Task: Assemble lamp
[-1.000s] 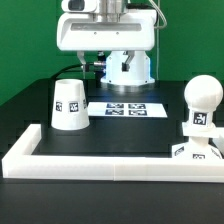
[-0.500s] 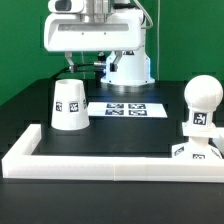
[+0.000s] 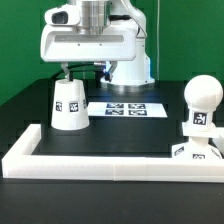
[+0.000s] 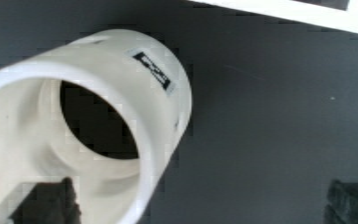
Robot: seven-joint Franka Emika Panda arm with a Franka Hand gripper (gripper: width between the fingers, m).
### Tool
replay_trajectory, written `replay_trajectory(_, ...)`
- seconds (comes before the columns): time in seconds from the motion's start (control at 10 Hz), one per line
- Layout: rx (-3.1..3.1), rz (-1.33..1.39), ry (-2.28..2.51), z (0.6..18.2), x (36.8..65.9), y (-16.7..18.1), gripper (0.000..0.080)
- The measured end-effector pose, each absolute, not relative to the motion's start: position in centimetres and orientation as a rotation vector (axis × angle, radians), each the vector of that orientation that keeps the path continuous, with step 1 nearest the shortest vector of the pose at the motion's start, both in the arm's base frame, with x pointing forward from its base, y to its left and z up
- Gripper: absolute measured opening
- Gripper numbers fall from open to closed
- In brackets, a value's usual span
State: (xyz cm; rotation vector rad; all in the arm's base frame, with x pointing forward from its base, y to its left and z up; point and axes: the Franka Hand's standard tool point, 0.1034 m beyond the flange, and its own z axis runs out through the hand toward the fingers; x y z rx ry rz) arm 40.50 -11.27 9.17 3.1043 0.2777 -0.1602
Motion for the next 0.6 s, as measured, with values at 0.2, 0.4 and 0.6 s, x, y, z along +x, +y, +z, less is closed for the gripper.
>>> replay_trajectory(0.2,3.093,-0.186,0.280,8.17,40.32,-11.58,0.0699)
replay_trajectory(0.4,3.091,-0.193,0.281,8.00,40.29,-11.60,0.0570)
replay_trajectory(0.6,3.091,-0.193,0.283,8.00,40.30,-11.53,0.0414)
